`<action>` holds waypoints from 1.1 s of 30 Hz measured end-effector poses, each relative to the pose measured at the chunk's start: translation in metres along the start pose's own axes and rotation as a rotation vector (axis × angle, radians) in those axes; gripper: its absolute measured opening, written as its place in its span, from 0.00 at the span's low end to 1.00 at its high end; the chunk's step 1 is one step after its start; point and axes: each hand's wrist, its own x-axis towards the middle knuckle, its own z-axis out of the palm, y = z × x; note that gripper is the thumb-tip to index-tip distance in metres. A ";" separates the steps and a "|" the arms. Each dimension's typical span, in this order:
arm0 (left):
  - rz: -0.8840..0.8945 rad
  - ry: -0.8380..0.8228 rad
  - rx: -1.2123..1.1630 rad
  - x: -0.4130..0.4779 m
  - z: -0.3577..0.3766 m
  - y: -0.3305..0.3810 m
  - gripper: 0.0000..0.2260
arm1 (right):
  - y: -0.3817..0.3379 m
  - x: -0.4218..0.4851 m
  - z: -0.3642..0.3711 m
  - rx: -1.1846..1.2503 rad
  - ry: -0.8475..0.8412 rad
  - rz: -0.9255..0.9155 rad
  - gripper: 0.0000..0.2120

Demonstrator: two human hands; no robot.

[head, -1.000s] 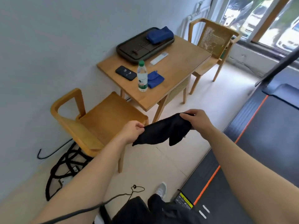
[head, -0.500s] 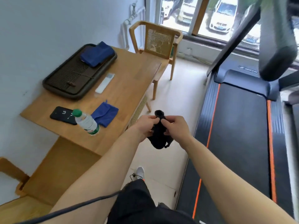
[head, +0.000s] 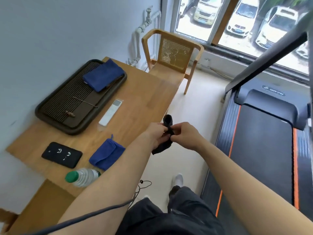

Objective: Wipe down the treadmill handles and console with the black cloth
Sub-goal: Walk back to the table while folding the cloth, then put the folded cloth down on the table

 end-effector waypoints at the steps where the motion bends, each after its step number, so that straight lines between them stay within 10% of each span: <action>1: -0.014 0.031 -0.045 0.007 -0.002 0.006 0.15 | -0.004 0.013 -0.004 -0.061 -0.058 -0.034 0.08; 10: -0.107 0.364 -0.527 0.039 -0.020 0.047 0.10 | -0.027 0.139 -0.031 -0.475 -0.363 -0.492 0.13; 23: 0.085 1.108 0.468 0.006 -0.077 0.023 0.09 | -0.099 0.214 -0.018 -0.467 -0.677 -0.818 0.10; 33: 0.348 1.312 0.497 -0.036 -0.092 0.053 0.10 | -0.142 0.222 -0.012 -0.251 -0.507 -0.883 0.11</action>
